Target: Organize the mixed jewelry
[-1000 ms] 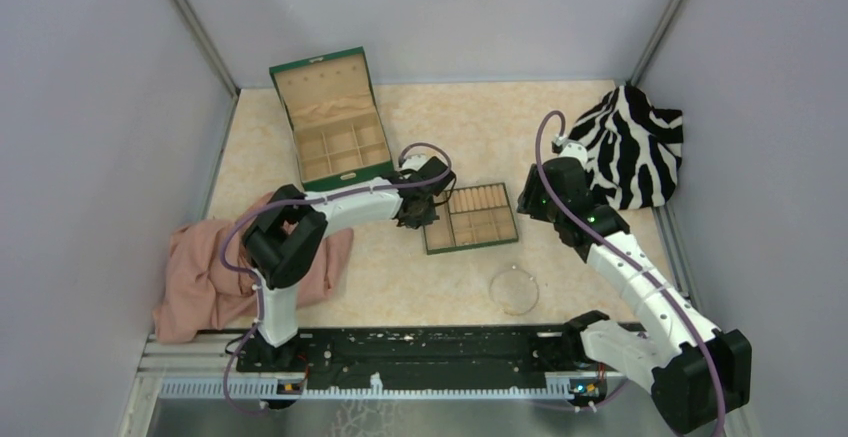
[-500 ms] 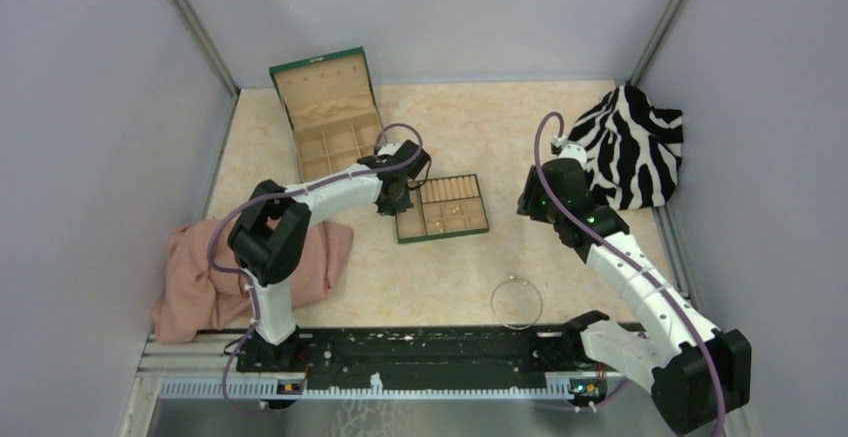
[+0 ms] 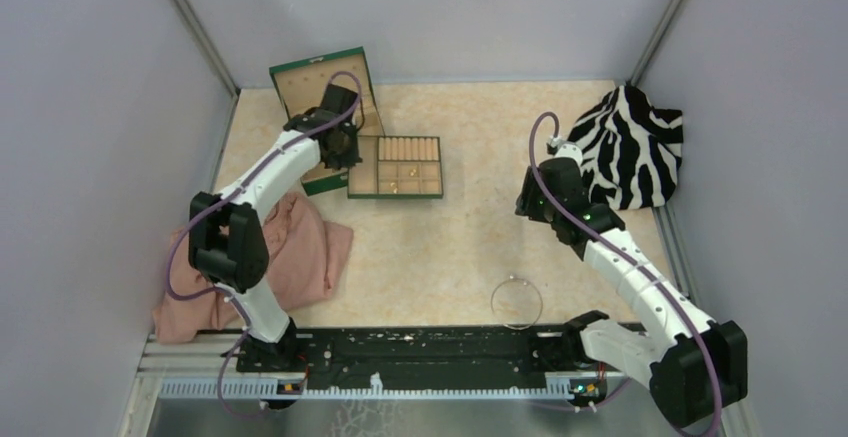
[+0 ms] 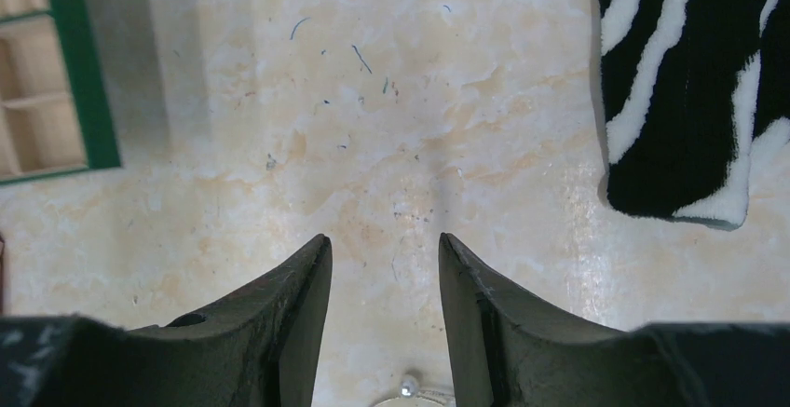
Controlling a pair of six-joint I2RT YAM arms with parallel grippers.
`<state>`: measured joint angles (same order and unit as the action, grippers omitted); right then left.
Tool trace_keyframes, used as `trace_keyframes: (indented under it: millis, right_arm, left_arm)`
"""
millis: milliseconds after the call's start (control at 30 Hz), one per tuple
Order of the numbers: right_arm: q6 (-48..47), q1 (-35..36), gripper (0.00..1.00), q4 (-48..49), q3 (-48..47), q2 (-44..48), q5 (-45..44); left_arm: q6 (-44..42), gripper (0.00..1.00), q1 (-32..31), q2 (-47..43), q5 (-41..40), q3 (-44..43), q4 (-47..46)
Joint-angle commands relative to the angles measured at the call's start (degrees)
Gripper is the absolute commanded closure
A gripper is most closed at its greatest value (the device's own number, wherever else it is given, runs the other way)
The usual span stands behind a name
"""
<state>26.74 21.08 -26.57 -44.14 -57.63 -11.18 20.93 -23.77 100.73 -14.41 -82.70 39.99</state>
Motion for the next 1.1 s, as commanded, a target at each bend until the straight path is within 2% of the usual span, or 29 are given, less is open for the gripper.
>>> trace_keyframes:
  millis: [0,333,633,900,1067]
  right_arm:
    - [-1.07,-0.43,0.54,2.91,-1.13,-1.29,0.38]
    - [-1.84,-0.43,0.54,3.41,-1.96,-2.35,1.77]
    - [-2.39,-0.43,0.54,2.91,-2.44,-2.70,1.51]
    - [-1.98,-0.43,0.54,2.67,-2.50,-3.08,1.69]
    - [-1.74,-0.43,0.54,2.62,-2.57,-3.05,2.19]
  left_arm:
    - [-7.43,1.00,5.93,-2.29,4.43,-4.96,1.10]
    - [-8.72,1.00,15.48,0.73,3.69,-8.24,-0.51]
    - [-7.37,1.00,21.58,5.33,7.07,-9.85,-3.24]
    - [-7.31,1.00,25.26,7.87,9.43,-12.33,-4.11]
    - [-6.90,1.00,25.44,9.49,9.60,-13.67,-4.40]
